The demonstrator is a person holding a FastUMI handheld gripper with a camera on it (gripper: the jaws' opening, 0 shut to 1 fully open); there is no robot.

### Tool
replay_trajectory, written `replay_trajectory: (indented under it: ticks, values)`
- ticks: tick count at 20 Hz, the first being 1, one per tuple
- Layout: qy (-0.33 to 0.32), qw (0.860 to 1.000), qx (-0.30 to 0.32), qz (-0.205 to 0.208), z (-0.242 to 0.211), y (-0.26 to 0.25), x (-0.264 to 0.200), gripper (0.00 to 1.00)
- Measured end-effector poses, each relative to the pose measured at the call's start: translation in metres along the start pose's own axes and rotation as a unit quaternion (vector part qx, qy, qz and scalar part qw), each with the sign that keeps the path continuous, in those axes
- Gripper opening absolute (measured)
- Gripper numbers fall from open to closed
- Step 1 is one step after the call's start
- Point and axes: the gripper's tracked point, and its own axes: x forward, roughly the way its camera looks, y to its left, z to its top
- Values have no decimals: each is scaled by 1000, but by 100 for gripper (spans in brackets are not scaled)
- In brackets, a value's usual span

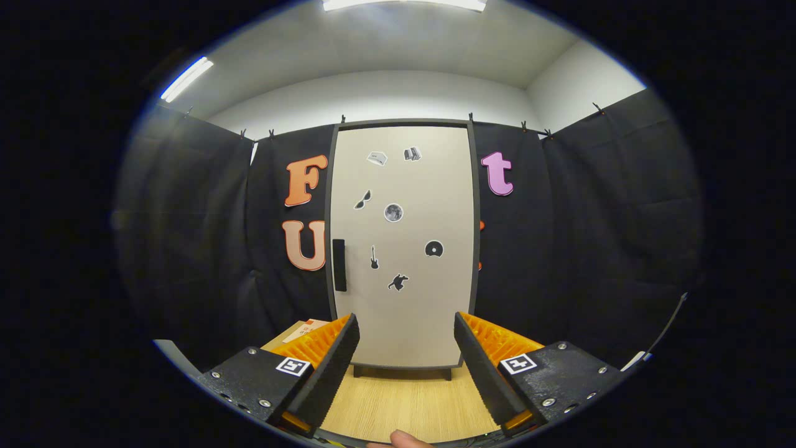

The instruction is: Open the shoe cabinet door, grab the shoes and put them into the shoe cabinet, then close the shoe cabinet door.

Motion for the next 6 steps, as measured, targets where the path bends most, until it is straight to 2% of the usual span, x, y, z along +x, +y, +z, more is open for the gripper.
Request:
replay_trajectory:
  ticks: [6]
  values:
    - [-3, 1000, -3, -23, 3, -20, 1, 95]
